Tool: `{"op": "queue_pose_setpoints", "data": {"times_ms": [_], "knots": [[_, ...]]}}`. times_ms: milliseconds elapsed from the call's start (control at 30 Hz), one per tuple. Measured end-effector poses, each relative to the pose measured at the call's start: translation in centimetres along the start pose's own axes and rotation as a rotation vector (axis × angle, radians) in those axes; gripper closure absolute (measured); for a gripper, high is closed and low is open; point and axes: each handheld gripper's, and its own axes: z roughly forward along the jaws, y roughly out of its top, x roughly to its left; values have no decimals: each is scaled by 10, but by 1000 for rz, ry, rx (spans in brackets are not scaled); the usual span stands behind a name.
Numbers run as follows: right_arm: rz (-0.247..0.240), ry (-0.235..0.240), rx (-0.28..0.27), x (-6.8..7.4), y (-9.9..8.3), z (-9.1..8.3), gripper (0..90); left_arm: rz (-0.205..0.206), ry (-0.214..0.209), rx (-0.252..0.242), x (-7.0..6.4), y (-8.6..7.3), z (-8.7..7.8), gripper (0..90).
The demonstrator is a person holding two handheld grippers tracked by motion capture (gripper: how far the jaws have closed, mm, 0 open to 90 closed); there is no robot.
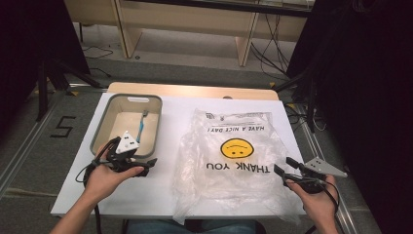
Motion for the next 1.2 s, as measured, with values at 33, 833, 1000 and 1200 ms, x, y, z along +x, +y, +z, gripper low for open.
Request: {"op": "queue_pose_setpoints", "data": {"times_ms": [33, 833, 1000, 1200], "knots": [[-1, -2, 1, 0, 0, 0, 403, -1, 1, 0, 0, 0, 0, 171], [25, -55, 3, -9, 4, -6, 393, 29, -32, -7, -20, 7, 0, 198], [41, -72, 19, -14, 3, -7, 392, 43, -60, 3, -29, 9, 3, 210], [76, -96, 59, -19, 1, -7, 390, 53, -107, 15, -39, 12, 7, 232]]}}
